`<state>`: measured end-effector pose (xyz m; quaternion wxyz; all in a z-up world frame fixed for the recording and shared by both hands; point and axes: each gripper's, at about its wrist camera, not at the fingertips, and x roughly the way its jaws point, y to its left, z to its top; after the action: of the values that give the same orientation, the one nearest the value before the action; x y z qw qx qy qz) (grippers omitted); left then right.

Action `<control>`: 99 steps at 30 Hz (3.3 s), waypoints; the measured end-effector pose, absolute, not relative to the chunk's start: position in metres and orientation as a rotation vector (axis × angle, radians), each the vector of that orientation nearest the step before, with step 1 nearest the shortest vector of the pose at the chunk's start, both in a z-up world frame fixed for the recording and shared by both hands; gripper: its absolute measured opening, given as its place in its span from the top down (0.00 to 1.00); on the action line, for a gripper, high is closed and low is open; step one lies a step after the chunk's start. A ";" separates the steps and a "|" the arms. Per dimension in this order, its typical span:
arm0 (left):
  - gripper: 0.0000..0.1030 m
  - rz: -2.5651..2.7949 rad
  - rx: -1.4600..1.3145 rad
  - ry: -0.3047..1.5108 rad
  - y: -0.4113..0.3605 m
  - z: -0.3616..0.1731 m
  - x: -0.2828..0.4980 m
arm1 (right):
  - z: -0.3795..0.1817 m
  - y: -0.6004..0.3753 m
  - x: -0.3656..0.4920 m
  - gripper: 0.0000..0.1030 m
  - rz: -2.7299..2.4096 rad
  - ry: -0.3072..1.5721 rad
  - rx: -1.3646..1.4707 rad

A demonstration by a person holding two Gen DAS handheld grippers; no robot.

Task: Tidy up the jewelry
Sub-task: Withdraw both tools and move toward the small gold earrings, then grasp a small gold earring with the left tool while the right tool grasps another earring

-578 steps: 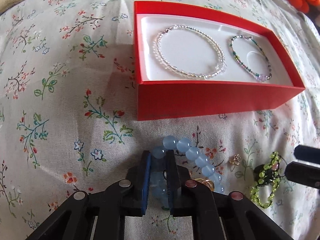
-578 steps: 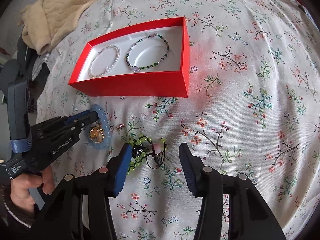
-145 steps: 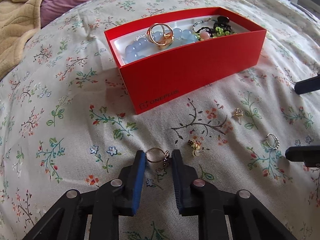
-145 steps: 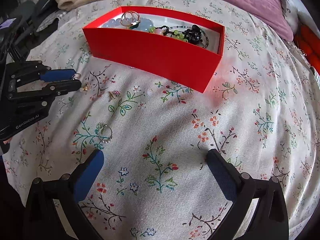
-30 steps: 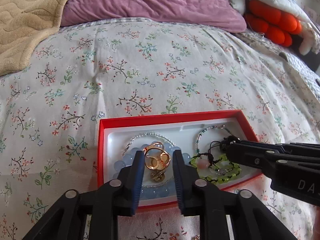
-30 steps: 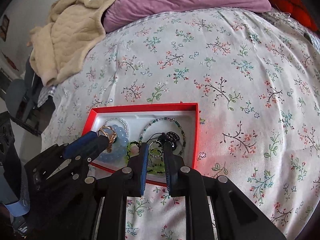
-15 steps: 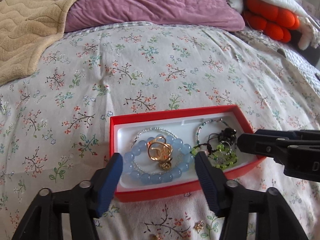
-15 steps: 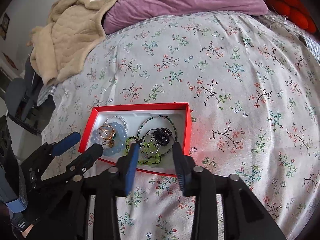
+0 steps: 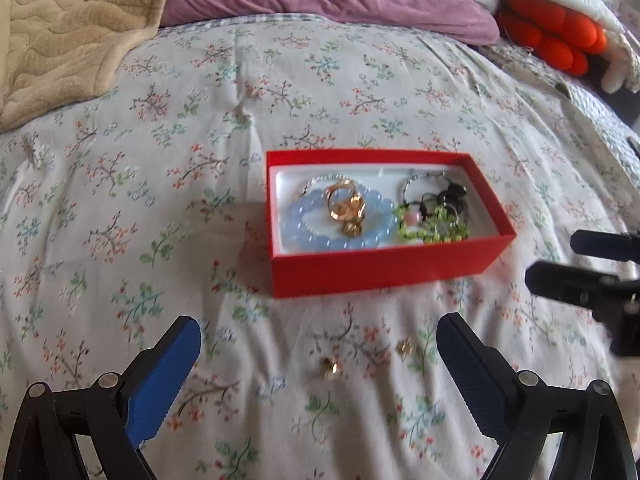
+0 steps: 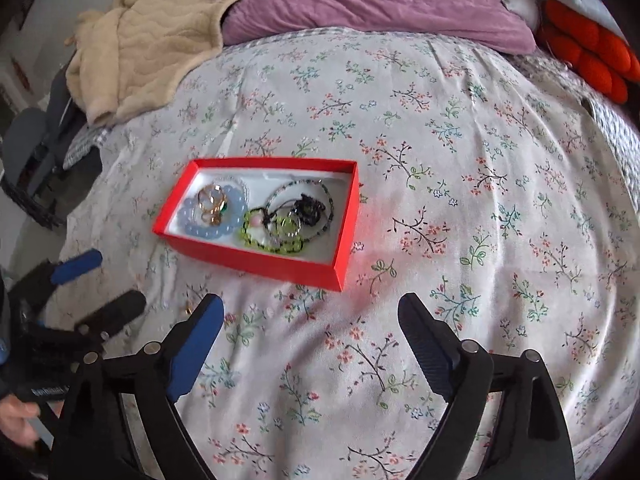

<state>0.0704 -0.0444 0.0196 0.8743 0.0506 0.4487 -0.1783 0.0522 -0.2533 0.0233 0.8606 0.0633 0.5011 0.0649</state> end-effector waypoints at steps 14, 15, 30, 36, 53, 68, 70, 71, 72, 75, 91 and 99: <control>0.03 -0.382 0.143 0.992 -0.024 0.002 0.058 | -0.015 -0.221 0.033 0.11 0.172 1.158 -0.003; 0.03 -0.383 0.144 0.999 -0.023 -0.001 0.058 | -0.017 -0.221 0.033 0.11 0.173 1.163 -0.001; 0.03 -0.422 0.231 1.018 -0.010 -0.047 0.051 | -0.059 -0.200 0.030 0.10 0.177 1.232 -0.095; 0.03 -0.490 0.328 0.971 -0.017 -0.060 0.043 | -0.065 -0.195 0.026 0.03 0.172 1.185 -0.164; 0.46 -0.563 0.332 0.934 -0.050 -0.057 0.056 | -0.072 -0.196 0.031 0.00 0.175 1.190 -0.176; 0.89 -0.583 0.335 0.941 -0.064 -0.059 0.061 | -0.066 -0.195 0.035 0.00 0.187 1.184 -0.173; 0.93 -0.583 0.340 0.944 -0.064 -0.059 0.062 | -0.064 -0.194 0.036 0.00 0.195 1.177 -0.164; 0.93 -0.581 0.341 0.945 -0.064 -0.058 0.062 | -0.062 -0.194 0.036 0.00 0.200 1.172 -0.157; 0.93 -0.581 0.340 0.947 -0.063 -0.058 0.062 | -0.061 -0.193 0.036 0.00 0.206 1.167 -0.150; 0.93 -0.575 0.335 0.958 -0.060 -0.056 0.062 | -0.056 -0.190 0.039 0.00 0.229 1.155 -0.125; 0.93 -0.476 0.278 1.020 -0.041 -0.048 0.067 | -0.057 -0.158 0.059 0.48 0.284 1.116 -0.111; 0.93 -0.490 0.275 1.022 -0.044 -0.046 0.066 | -0.058 -0.149 0.065 0.65 0.306 1.104 -0.126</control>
<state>0.0664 -0.0436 -0.0456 0.8349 0.1299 0.4824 -0.2312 0.0648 -0.1488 -0.0577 0.8385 -0.0597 0.5218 0.1448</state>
